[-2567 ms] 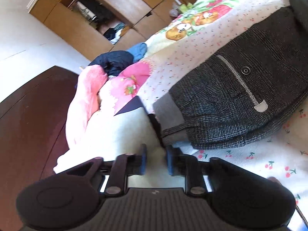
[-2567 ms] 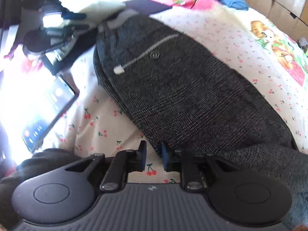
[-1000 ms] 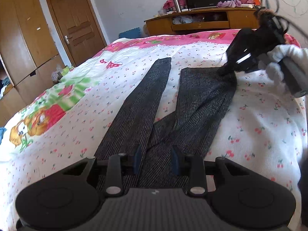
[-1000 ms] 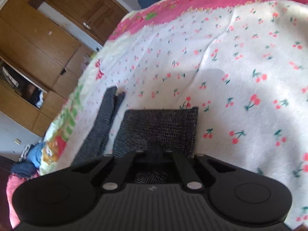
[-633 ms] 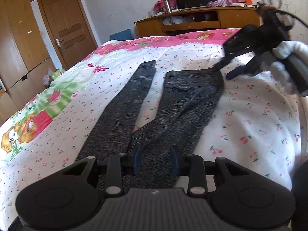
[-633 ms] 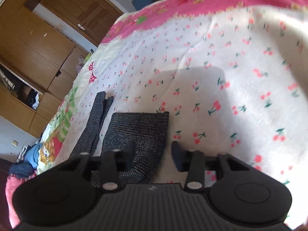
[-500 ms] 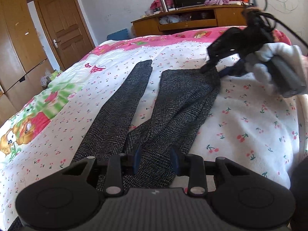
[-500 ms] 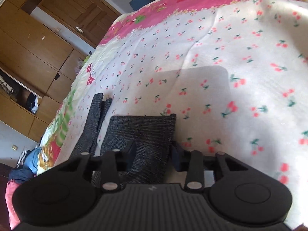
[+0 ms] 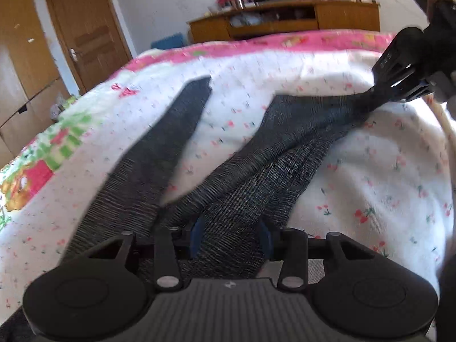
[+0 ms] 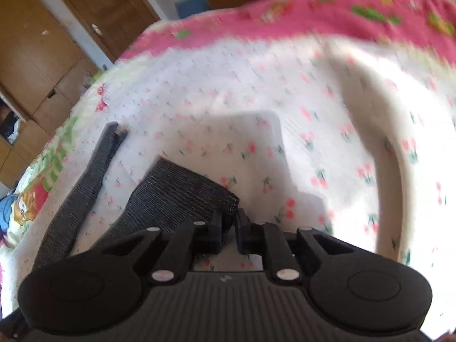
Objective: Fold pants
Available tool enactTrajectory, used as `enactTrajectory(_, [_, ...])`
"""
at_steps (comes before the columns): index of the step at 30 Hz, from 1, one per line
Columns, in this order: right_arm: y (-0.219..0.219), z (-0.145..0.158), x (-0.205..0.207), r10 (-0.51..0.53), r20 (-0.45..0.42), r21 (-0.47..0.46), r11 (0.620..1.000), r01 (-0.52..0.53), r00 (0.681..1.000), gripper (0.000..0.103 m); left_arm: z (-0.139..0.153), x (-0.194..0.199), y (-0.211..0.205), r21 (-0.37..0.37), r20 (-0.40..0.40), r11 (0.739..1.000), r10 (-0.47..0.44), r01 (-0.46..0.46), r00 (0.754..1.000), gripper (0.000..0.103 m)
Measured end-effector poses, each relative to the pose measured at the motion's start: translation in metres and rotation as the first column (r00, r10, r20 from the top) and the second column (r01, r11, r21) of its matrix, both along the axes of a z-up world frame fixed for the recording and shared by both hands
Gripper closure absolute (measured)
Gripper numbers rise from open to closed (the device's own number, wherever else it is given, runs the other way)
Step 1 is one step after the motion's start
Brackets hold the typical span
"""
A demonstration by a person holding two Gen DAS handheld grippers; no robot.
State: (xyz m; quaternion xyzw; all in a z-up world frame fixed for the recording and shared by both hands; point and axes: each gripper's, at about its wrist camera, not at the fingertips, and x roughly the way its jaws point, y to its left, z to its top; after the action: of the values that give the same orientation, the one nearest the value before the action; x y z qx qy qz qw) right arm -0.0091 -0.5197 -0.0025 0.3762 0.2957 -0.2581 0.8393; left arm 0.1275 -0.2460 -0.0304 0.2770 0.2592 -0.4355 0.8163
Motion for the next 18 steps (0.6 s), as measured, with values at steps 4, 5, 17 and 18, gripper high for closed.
enactTrajectory(4, [0.009, 0.043, -0.013, 0.028, 0.084, -0.179, 0.984, -0.012, 0.996, 0.089, 0.009, -0.003, 0.012, -0.023, 0.002, 1.000, -0.012, 0.012, 1.000, 0.046])
enactTrajectory(5, [0.011, 0.053, -0.006, 0.082, 0.079, -0.214, 0.975, -0.063, 0.994, 0.088, 0.009, -0.004, 0.013, -0.023, 0.007, 1.000, -0.013, 0.014, 1.000, 0.046])
enactTrajectory(17, [-0.003, -0.002, 0.139, 0.430, -0.174, -0.170, 0.873, -0.457, 0.886, 0.044, 0.009, 0.010, 0.016, -0.061, 0.004, 0.998, 0.004, -0.004, 1.000, 0.046])
enactTrajectory(18, [0.000, -0.002, 0.139, 0.438, -0.196, -0.191, 0.860, -0.473, 0.877, 0.052, 0.008, 0.012, 0.015, -0.064, 0.000, 0.998, 0.001, -0.001, 1.000, 0.046])
